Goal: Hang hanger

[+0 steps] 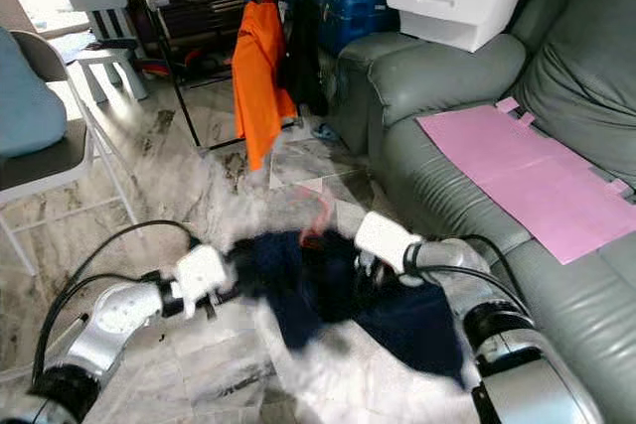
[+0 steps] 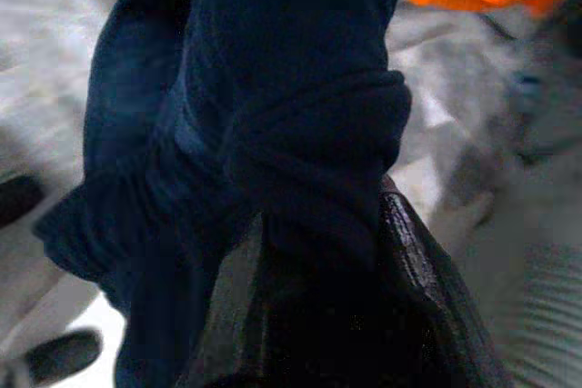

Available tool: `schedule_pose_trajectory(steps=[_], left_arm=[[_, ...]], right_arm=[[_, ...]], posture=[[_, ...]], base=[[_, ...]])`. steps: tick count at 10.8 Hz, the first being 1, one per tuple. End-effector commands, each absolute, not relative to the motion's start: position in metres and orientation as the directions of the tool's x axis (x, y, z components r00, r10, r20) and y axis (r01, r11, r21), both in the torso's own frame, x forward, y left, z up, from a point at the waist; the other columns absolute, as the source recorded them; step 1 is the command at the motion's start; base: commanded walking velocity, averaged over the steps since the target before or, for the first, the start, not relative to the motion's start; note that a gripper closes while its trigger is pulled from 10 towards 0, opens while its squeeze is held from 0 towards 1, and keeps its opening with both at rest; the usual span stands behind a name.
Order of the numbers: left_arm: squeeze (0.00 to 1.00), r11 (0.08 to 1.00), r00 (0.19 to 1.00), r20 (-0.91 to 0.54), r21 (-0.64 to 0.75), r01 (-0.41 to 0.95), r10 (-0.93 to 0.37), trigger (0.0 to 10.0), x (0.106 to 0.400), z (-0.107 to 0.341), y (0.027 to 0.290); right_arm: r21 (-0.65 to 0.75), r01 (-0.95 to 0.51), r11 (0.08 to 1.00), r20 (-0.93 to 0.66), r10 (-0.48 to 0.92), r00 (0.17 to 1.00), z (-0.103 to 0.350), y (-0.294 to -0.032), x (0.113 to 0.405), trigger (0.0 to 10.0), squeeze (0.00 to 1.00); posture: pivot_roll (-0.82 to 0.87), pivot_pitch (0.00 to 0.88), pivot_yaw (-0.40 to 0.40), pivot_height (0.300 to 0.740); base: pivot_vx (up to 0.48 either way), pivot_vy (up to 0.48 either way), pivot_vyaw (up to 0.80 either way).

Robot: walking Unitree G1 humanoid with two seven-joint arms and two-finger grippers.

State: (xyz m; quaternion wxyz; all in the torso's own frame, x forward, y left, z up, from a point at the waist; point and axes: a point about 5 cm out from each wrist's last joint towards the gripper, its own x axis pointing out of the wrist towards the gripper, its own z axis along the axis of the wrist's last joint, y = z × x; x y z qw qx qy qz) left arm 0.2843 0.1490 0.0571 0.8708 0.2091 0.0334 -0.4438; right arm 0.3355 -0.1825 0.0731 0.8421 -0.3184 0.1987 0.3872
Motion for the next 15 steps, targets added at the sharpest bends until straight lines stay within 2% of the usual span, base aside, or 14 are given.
schedule_pose_trajectory(steps=[1,2,3,5,6,7,8,9,12,13,14,15], left_arm=[[1.0,0.611,0.675,-0.202,0.3,0.732,-0.71,10.0,0.287,0.06,0.154],[1.0,0.764,0.802,-0.134,0.247,0.596,-0.582,10.0,0.289,0.058,0.157],[1.0,0.912,0.917,-0.082,0.101,0.397,-0.39,10.0,0.288,0.054,0.162],[1.0,0.966,0.963,-0.08,0.008,0.259,-0.257,10.0,0.286,0.049,0.165],[1.0,0.984,0.98,-0.092,-0.013,0.175,-0.176,10.0,0.285,0.046,0.167],[0.85,0.988,0.984,-0.09,-0.033,0.152,-0.154,10.0,0.285,0.047,0.166],[0.53,0.99,0.986,-0.09,-0.035,0.135,-0.137,10.0,0.285,0.049,0.164],[0.0,0.992,0.989,-0.077,-0.04,0.123,-0.125,10.0,0.288,0.052,0.164],[0.0,0.994,0.991,-0.082,-0.059,0.097,-0.102,10.0,0.291,0.053,0.164],[0.66,0.99,0.991,-0.07,-0.086,0.111,-0.117,10.0,0.291,0.054,0.161],[1.0,0.994,0.993,-0.076,-0.057,0.088,-0.092,10.0,0.293,0.054,0.163],[1.0,0.995,0.993,-0.077,-0.057,0.083,-0.087,10.0,0.294,0.055,0.164]], right_arm=[[-0.396,-0.726,0.562,-0.525,0.51,0.681,0.08,-0.183,0.342,0.0,0.0],[-0.397,-0.657,0.64,-0.47,0.474,0.745,0.078,-0.184,0.341,0.0,0.0],[-0.365,-0.524,0.77,-0.366,0.399,0.841,0.079,-0.181,0.34,0.0,0.0],[-0.328,-0.446,0.833,-0.295,0.357,0.886,0.08,-0.174,0.336,0.0,0.0],[-0.283,-0.389,0.877,-0.26,0.32,0.911,0.079,-0.168,0.333,7.7,0.0],[-0.269,-0.367,0.891,-0.254,0.302,0.919,0.077,-0.163,0.33,10.0,0.0],[-0.257,-0.358,0.898,-0.252,0.296,0.921,0.078,-0.158,0.326,10.0,0.0],[-0.23,-0.356,0.906,-0.246,0.299,0.922,0.077,-0.154,0.324,10.0,0.0],[-0.229,-0.355,0.906,-0.244,0.3,0.922,0.077,-0.147,0.318,10.0,0.0],[-0.222,-0.353,0.909,-0.238,0.3,0.924,0.079,-0.146,0.319,10.0,0.0],[-0.222,-0.351,0.91,-0.24,0.297,0.924,0.08,-0.146,0.319,10.0,0.0],[-0.223,-0.35,0.91,-0.241,0.296,0.924,0.08,-0.147,0.319,10.0,0.0]], posture=[[-0.18,0.0,0.057,0.74],[-0.18,0.0,0.052,0.74],[-0.18,0.0,0.045,0.74],[-0.18,0.0,0.047,0.74],[-0.19,0.0,0.053,0.74],[-0.2,0.0,0.055,0.74],[-0.2,0.0,0.056,0.74],[-0.2,0.0,0.05,0.74],[-0.2,0.0,0.046,0.74],[-0.2,0.0,0.048,0.74],[-0.2,0.0,0.048,0.74],[-0.2,0.0,0.049,0.74]], base=[[0.0,0.0,0.0],[0.0,0.0,0.0],[0.0,0.0,0.0],[0.0,0.0,0.0],[0.0,0.0,0.0],[0.0,0.0,0.0],[0.0,0.0,0.0],[0.0,0.0,0.0],[0.309,0.0,0.16],[0.398,0.0,0.74],[0.412,0.0,0.71],[0.405,0.0,0.66]])
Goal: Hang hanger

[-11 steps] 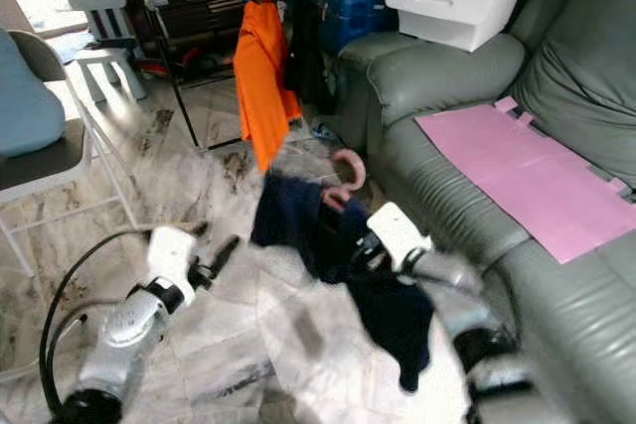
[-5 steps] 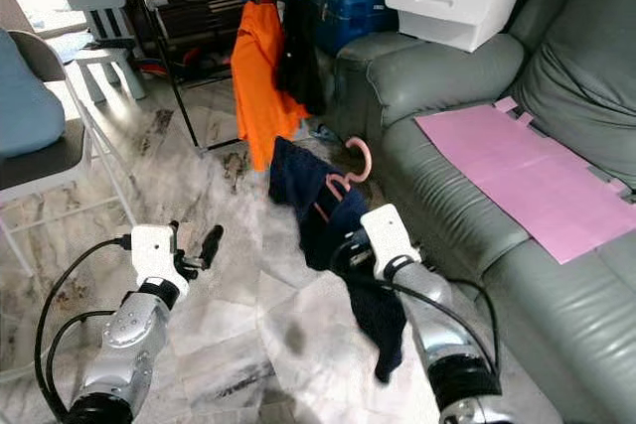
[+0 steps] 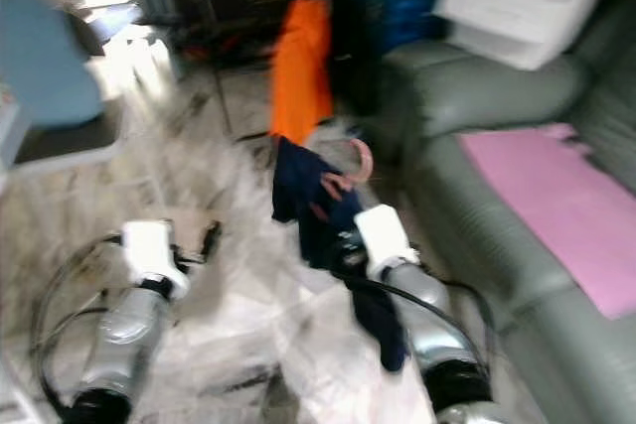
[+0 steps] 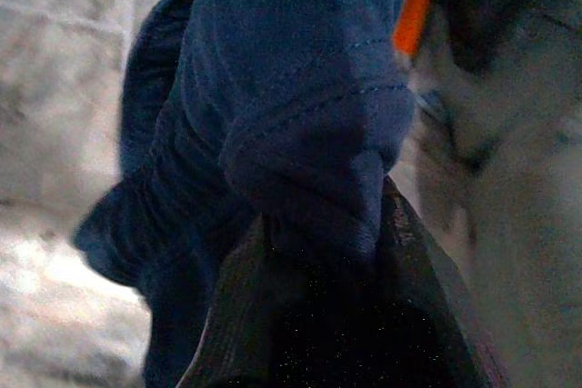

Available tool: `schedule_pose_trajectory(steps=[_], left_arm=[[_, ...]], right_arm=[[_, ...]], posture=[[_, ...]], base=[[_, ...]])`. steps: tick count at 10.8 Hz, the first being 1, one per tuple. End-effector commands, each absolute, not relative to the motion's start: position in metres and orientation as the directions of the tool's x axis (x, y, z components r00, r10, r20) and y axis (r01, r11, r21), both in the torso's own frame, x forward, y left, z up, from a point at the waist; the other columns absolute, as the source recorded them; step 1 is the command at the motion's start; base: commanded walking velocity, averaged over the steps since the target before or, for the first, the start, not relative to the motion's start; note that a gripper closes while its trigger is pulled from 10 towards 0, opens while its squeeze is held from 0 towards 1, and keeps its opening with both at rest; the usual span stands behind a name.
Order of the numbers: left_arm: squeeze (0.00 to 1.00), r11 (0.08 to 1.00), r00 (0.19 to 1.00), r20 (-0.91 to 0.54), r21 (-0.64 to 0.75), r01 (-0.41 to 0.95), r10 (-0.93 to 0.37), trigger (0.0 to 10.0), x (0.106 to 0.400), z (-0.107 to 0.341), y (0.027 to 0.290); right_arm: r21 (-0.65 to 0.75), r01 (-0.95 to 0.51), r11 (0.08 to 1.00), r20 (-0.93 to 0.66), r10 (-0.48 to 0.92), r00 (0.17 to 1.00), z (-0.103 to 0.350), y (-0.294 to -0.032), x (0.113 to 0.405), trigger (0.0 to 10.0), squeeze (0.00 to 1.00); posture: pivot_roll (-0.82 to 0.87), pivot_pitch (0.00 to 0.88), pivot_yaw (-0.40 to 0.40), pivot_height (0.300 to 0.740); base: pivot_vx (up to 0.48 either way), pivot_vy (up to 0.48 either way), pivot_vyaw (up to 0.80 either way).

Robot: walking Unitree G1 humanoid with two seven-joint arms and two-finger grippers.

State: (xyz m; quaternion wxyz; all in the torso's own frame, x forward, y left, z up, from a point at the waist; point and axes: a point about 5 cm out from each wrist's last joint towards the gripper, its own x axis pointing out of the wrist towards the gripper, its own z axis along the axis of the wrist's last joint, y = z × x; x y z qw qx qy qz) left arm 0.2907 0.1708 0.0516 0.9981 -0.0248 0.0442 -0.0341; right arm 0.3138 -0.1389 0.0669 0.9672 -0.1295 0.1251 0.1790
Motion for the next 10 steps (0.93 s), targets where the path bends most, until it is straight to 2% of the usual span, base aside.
schedule_pose_trajectory(steps=[1,4,5,6,10], left_arm=[[1.0,0.996,0.995,-0.074,-0.055,0.068,-0.072,10.0,0.2963,0.0563,0.1661],[1.0,0.996,0.994,-0.075,-0.056,0.075,-0.08,10.0,0.2991,0.0581,0.1646],[0.86,0.996,0.994,-0.076,-0.056,0.076,-0.08,10.0,0.2991,0.058,0.1643],[0.0,0.995,0.993,-0.08,-0.057,0.077,-0.081,10.0,0.299,0.0574,0.1638],[0.0,0.997,0.993,-0.103,-0.052,0.055,-0.06,10.0,0.2998,0.0549,0.1658]], right_arm=[[-0.222,-0.348,0.911,-0.245,0.294,0.924,0.0797,-0.147,0.3187,10.0,0.0],[-0.213,-0.35,0.912,-0.252,0.294,0.922,0.0787,-0.1458,0.3181,10.0,0.0],[-0.213,-0.35,0.912,-0.253,0.295,0.921,0.0785,-0.1458,0.318,10.0,0.0],[-0.212,-0.352,0.912,-0.257,0.296,0.92,0.0779,-0.1457,0.3177,10.0,0.0],[-0.21,-0.345,0.915,-0.288,0.279,0.916,0.0727,-0.1466,0.3157,10.0,0.0]], posture=[[-0.2,0.0,0.052,0.74],[-0.2,0.0,0.056,0.74],[-0.2,0.0,0.057,0.74],[-0.2,0.0,0.057,0.74],[-0.2,0.0,0.056,0.74]], base=[[0.446,0.0,0.57],[0.44,0.0,0.15],[0.431,0.0,0.0],[0.412,0.247,0.0],[0.363,0.314,0.0]])
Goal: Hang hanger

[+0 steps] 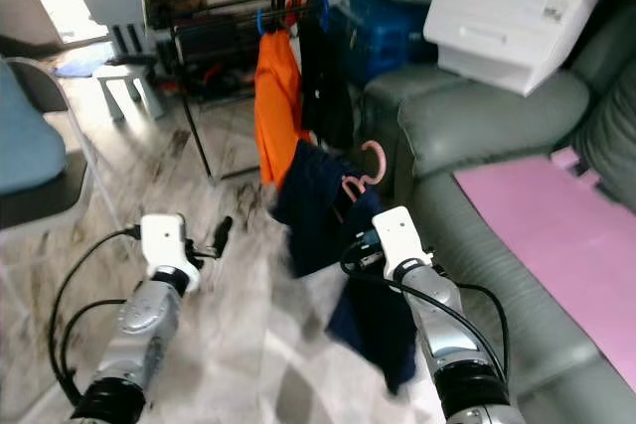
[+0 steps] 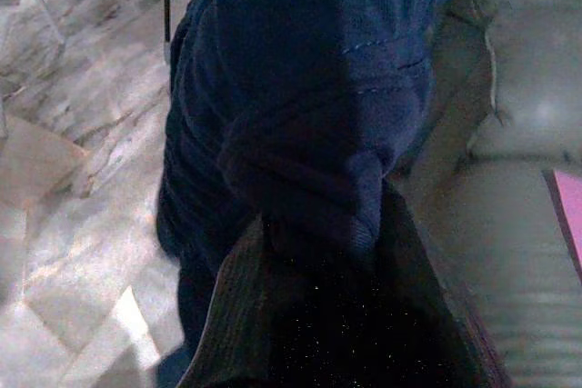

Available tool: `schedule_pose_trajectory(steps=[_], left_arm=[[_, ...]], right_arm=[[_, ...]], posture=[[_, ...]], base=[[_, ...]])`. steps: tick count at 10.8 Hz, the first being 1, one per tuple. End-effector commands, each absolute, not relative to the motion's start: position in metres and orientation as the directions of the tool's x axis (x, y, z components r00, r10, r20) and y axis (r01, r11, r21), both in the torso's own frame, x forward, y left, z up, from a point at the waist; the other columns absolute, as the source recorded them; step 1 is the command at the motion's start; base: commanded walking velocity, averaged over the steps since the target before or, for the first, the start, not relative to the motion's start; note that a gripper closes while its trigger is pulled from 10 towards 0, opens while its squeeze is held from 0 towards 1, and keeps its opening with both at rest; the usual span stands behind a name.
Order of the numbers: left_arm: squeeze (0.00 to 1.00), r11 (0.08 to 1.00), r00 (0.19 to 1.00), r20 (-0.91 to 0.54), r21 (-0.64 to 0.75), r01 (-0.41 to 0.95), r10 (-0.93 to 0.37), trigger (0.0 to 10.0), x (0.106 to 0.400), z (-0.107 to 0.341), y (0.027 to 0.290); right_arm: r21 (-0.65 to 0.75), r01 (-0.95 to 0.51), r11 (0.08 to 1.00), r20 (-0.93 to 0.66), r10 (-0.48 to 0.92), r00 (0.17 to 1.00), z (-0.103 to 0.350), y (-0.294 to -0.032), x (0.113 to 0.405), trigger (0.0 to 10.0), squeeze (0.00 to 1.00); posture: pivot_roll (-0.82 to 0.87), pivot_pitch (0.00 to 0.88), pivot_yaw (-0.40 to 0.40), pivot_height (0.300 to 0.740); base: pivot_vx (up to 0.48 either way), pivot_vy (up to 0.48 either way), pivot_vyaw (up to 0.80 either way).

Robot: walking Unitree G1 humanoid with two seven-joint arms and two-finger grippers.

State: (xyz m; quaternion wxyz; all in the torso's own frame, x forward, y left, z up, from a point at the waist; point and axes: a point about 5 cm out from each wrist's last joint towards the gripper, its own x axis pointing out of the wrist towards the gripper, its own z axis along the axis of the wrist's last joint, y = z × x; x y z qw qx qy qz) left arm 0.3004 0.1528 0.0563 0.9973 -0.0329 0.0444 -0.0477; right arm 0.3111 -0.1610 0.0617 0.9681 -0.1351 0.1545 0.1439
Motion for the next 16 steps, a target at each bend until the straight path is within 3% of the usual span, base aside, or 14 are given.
schedule_pose_trajectory(steps=[1,3,5,7,10,14,16], left_arm=[[0.0,0.998,0.992,-0.111,-0.051,0.047,-0.053,10.0,0.3,0.054,0.167],[0.0,0.998,0.992,-0.117,-0.05,0.042,-0.048,10.0,0.3,0.053,0.167],[0.0,0.998,0.992,-0.119,-0.042,0.045,-0.049,10.0,0.301,0.053,0.166],[0.0,0.998,0.991,-0.12,-0.035,0.051,-0.055,10.0,0.3,0.052,0.165],[0.0,0.998,0.99,-0.127,-0.046,0.047,-0.053,10.0,0.302,0.052,0.16],[0.0,0.997,0.993,-0.117,-0.072,-0.028,0.019,10.0,0.297,0.05,0.159],[0.0,0.995,0.994,-0.111,-0.09,-0.031,0.021,10.0,0.288,0.046,0.163]], right_arm=[[-0.217,-0.348,0.912,-0.291,0.28,0.915,0.073,-0.146,0.316,10.0,0.0],[-0.243,-0.384,0.891,-0.272,0.317,0.909,0.076,-0.142,0.316,10.0,0.0],[-0.238,-0.344,0.908,-0.254,0.284,0.925,0.079,-0.145,0.319,10.0,0.0],[-0.232,-0.317,0.92,-0.258,0.255,0.932,0.078,-0.148,0.319,10.0,0.0],[-0.283,-0.19,0.94,-0.316,0.096,0.944,0.069,-0.166,0.323,10.0,0.0],[-0.355,-0.145,0.924,-0.35,0.013,0.937,0.065,-0.177,0.327,10.0,0.0],[-0.411,-0.041,0.911,-0.33,-0.107,0.938,0.061,-0.179,0.329,10.0,0.0]], posture=[[-0.2,0.0,0.055,0.74],[-0.2,0.0,0.054,0.74],[-0.2,0.0,0.056,0.74],[-0.2,0.0,0.059,0.74],[-0.2,0.0,0.051,0.74],[-0.14,0.0,-0.058,0.74],[-0.13,0.0,-0.052,0.74]], base=[[0.296,0.379,0.0],[0.285,0.386,0.0],[0.281,0.39,0.8],[0.328,0.349,0.0],[0.396,0.197,0.0],[0.0,0.0,0.0],[0.0,0.0,0.0]])
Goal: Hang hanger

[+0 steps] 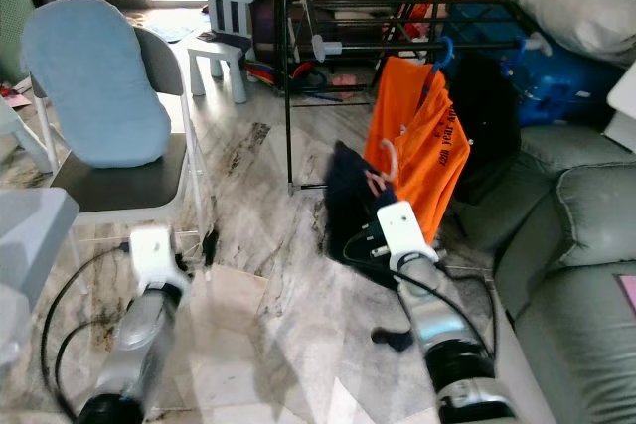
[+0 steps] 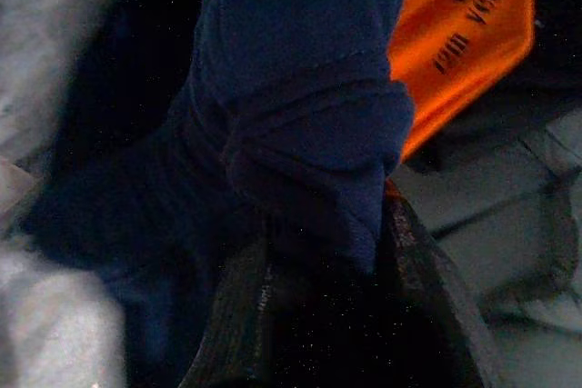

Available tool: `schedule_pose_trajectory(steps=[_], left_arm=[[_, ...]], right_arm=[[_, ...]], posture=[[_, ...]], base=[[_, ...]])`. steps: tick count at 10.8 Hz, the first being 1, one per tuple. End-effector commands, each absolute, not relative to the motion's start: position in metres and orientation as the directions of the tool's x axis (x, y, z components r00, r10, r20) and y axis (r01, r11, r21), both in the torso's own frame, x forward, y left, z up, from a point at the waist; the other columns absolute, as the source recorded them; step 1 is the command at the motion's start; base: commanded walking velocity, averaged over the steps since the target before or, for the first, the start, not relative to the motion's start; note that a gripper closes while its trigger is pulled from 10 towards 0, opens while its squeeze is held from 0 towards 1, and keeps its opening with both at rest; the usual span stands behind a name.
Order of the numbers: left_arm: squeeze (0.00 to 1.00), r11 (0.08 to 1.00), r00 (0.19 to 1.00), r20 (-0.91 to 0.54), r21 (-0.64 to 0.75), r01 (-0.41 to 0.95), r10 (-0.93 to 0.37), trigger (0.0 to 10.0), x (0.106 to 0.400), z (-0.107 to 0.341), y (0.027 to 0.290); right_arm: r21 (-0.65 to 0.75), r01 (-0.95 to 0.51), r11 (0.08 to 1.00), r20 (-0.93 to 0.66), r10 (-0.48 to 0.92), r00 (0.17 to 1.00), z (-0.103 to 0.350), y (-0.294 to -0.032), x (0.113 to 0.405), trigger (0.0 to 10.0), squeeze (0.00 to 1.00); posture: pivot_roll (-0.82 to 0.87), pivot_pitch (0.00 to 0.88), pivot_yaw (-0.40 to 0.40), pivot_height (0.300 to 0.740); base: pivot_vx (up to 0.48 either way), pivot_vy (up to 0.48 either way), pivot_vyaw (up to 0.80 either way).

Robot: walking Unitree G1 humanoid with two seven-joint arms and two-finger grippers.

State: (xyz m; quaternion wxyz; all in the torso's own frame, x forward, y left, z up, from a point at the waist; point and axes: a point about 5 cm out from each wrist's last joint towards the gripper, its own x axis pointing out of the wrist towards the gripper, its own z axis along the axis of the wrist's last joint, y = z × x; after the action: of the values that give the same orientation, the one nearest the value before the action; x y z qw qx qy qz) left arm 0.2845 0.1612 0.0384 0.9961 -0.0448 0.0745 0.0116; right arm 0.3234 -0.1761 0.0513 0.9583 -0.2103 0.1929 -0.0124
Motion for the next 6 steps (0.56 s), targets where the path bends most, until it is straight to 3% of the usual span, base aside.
schedule_pose_trajectory(steps=[1,6], left_arm=[[0.0,0.997,0.994,-0.105,-0.08,-0.01,0.001,10.0,0.288,0.048,0.163],[0.0,0.993,0.995,-0.087,-0.107,0.048,-0.057,10.0,0.296,0.055,0.151]], right_arm=[[-0.387,0.004,0.922,-0.348,-0.151,0.925,0.056,-0.181,0.326,10.0,0.0],[-0.364,0.024,0.931,-0.326,-0.151,0.933,0.059,-0.188,0.324,10.0,0.0]], posture=[[-0.14,0.0,-0.033,0.74],[-0.17,0.0,0.0,0.74]], base=[[0.274,0.0,0.0],[0.419,0.0,0.0]])
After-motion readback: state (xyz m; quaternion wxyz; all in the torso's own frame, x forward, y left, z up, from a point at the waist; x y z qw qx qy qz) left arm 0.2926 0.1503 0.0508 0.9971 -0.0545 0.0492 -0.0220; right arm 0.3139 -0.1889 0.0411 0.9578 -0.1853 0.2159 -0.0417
